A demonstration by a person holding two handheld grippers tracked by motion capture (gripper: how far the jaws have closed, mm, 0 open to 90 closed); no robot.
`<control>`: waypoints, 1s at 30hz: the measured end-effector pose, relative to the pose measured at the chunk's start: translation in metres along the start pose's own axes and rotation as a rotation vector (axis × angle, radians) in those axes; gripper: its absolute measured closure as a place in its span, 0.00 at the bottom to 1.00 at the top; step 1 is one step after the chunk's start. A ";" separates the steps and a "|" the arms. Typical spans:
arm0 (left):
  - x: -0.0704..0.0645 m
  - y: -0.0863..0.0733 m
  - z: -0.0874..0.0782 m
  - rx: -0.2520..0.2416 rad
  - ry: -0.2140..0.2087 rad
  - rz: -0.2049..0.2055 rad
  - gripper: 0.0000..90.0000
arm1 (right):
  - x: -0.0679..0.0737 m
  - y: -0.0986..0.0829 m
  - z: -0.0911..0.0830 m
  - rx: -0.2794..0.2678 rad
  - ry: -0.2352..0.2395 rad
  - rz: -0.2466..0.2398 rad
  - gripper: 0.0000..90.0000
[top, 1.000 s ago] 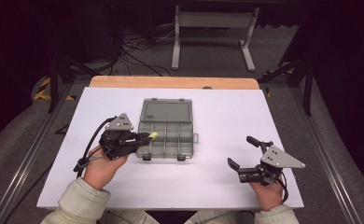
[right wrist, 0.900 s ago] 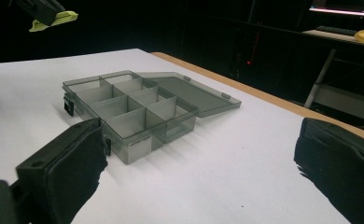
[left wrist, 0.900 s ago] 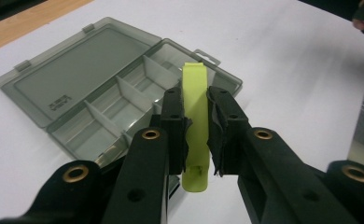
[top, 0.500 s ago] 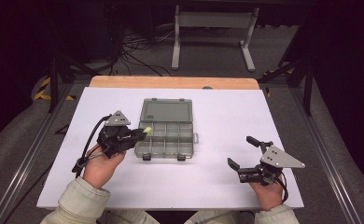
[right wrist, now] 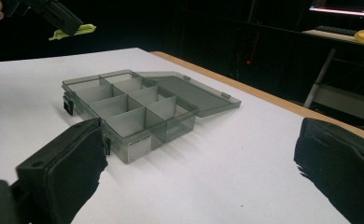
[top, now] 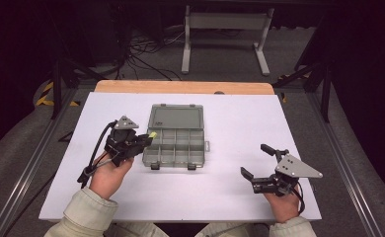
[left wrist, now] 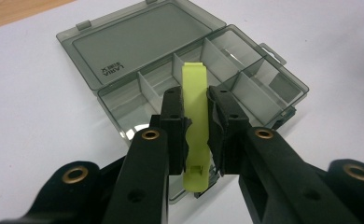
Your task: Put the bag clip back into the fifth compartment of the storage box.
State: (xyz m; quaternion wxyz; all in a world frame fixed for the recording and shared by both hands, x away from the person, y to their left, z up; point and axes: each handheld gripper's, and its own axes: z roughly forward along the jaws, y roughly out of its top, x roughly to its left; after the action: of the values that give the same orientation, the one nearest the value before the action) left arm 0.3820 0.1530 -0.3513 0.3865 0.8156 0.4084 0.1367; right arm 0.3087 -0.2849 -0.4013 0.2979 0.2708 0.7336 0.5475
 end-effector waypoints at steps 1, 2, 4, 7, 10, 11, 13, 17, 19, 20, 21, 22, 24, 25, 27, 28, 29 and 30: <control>0.000 0.000 0.000 0.006 -0.007 -0.014 0.86 | 0.000 0.000 0.000 0.000 0.000 -0.001 0.03; 0.000 0.000 0.001 0.008 -0.003 -0.008 0.86 | 0.000 0.000 0.000 0.000 0.000 0.000 0.03; -0.001 0.000 0.002 0.013 -0.002 -0.024 0.86 | 0.000 0.000 0.000 0.000 0.000 0.000 0.03; -0.001 0.001 0.003 0.024 0.001 -0.023 0.86 | 0.000 0.000 0.000 0.000 0.000 -0.001 0.03; -0.003 0.001 0.005 0.036 0.003 -0.046 0.86 | 0.000 0.000 0.000 0.000 0.002 -0.001 0.03; -0.003 0.001 0.005 0.042 0.006 -0.047 0.86 | 0.001 0.000 0.000 0.000 0.001 -0.001 0.03; -0.003 0.001 0.007 0.049 0.018 -0.039 0.86 | 0.000 0.000 0.000 0.000 0.002 0.000 0.03; -0.005 0.000 0.012 0.067 0.017 -0.045 0.86 | 0.001 0.000 0.000 0.000 0.002 -0.001 0.03; -0.004 -0.001 0.014 0.071 0.014 -0.041 0.86 | 0.001 0.001 0.000 -0.002 0.002 -0.001 0.03; -0.004 -0.002 0.016 0.074 0.012 -0.048 0.86 | 0.001 0.001 0.000 -0.003 0.001 -0.001 0.03; -0.004 -0.003 0.018 0.077 0.007 -0.050 0.86 | 0.000 0.001 0.000 -0.002 0.001 -0.001 0.03; -0.004 -0.003 0.020 0.080 0.007 -0.055 0.86 | 0.000 0.001 0.000 -0.001 0.001 -0.001 0.03; -0.002 -0.005 0.025 0.092 0.006 -0.055 0.86 | 0.001 0.001 0.000 -0.003 0.002 -0.001 0.03; -0.002 -0.006 0.027 0.096 0.006 -0.062 0.86 | 0.001 0.001 -0.001 -0.002 0.001 -0.001 0.03; 0.000 -0.008 0.031 0.107 0.001 -0.069 0.86 | 0.001 0.001 -0.001 -0.001 0.001 -0.001 0.03; 0.001 -0.009 0.033 0.112 0.000 -0.074 0.86 | 0.001 0.001 -0.001 -0.001 0.000 -0.001 0.03; 0.002 -0.010 0.035 0.120 0.001 -0.073 0.86 | 0.001 0.001 -0.001 -0.002 0.001 0.000 0.03; 0.002 -0.011 0.037 0.120 0.002 -0.075 0.86 | 0.001 0.001 -0.001 -0.002 0.002 -0.001 0.03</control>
State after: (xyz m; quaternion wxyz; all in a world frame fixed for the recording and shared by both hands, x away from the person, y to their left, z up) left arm 0.3973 0.1397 -0.3836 0.3413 0.8212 0.4466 0.0980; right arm 0.3080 -0.2846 -0.4005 0.2976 0.2697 0.7335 0.5483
